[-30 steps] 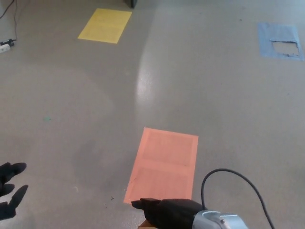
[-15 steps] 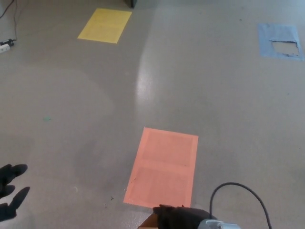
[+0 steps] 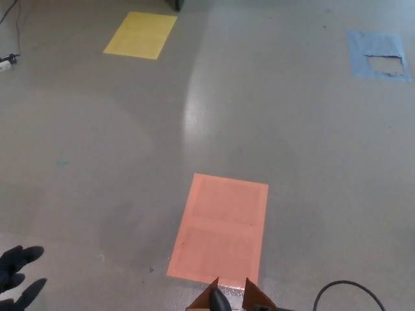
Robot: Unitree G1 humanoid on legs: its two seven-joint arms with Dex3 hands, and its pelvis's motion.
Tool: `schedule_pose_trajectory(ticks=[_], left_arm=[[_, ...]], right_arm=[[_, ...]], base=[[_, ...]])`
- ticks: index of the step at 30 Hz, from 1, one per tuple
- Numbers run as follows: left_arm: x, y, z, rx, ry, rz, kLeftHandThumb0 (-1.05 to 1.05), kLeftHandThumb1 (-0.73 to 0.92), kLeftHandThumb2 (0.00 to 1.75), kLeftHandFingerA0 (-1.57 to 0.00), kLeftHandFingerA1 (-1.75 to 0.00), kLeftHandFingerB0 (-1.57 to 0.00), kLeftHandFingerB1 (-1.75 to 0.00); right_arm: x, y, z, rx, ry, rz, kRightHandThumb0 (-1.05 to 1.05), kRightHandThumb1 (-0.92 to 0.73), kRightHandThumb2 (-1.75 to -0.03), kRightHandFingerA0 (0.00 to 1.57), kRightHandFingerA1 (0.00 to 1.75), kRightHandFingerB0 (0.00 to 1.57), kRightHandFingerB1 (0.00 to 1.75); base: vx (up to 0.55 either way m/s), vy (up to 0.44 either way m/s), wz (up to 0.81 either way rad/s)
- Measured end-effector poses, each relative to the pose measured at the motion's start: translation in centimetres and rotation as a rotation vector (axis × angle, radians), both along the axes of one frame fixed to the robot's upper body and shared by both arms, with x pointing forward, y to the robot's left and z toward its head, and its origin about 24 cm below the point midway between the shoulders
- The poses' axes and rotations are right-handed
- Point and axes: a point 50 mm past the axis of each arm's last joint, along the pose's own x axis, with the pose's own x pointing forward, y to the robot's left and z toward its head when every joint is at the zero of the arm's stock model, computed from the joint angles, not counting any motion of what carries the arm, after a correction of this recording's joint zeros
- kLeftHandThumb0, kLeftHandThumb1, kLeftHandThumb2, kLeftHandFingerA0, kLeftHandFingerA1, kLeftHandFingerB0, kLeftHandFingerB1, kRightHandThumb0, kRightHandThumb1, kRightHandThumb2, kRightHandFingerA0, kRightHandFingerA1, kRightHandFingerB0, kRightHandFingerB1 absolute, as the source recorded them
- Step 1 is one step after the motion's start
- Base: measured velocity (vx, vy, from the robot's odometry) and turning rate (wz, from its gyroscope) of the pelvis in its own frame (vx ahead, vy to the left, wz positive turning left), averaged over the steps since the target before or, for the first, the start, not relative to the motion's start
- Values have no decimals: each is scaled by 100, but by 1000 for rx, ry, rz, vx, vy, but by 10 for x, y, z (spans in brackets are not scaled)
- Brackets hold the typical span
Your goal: An air pump is kept on top of a storage box on the floor and the robot uses its right hand to press down on the handle of the pump to compress it
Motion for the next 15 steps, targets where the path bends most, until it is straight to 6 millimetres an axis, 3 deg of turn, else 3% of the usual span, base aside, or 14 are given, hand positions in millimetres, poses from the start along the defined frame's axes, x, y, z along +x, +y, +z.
schedule_pose_trajectory(ticks=[7, 10, 11, 13, 14, 15], left_arm=[[1, -1, 1, 5, -7, -8, -68, 92, 72, -13, -32, -10, -25], [2, -2, 2, 21, -7, -19, -68, 92, 72, -13, -32, -9, -24], [2, -2, 2, 23, -6, -21, -73, 77, 107, -6, -43, -8, -33], [3, -2, 2, 25, -7, -22, -74, 77, 107, -6, -43, -9, -33], [3, -2, 3, 25, -8, -22, -73, 92, 73, -13, -32, -11, -22], [3, -2, 3, 26, -9, -23, -73, 92, 73, -13, -32, -11, -22]], right_arm=[[0, 1, 0, 14, -21, -5, -84, -82, -115, 6, 25, 6, 22], [12, 2, 10, 76, -66, -26, -83, -81, -114, 7, 28, 6, 23], [21, 4, 18, 112, -99, -33, -82, -80, -112, 6, 31, 6, 22], [36, 5, 33, 179, -164, -52, -77, -79, -108, 6, 32, 5, 25], [40, 5, 38, 198, -183, -57, -73, -76, -104, 5, 32, 5, 26], [50, 4, 49, 241, -231, -68, -73, -76, -104, 5, 32, 5, 26]], base=[[0, 0, 0], [0, 0, 0], [0, 0, 0], [0, 0, 0], [0, 0, 0], [0, 0, 0]])
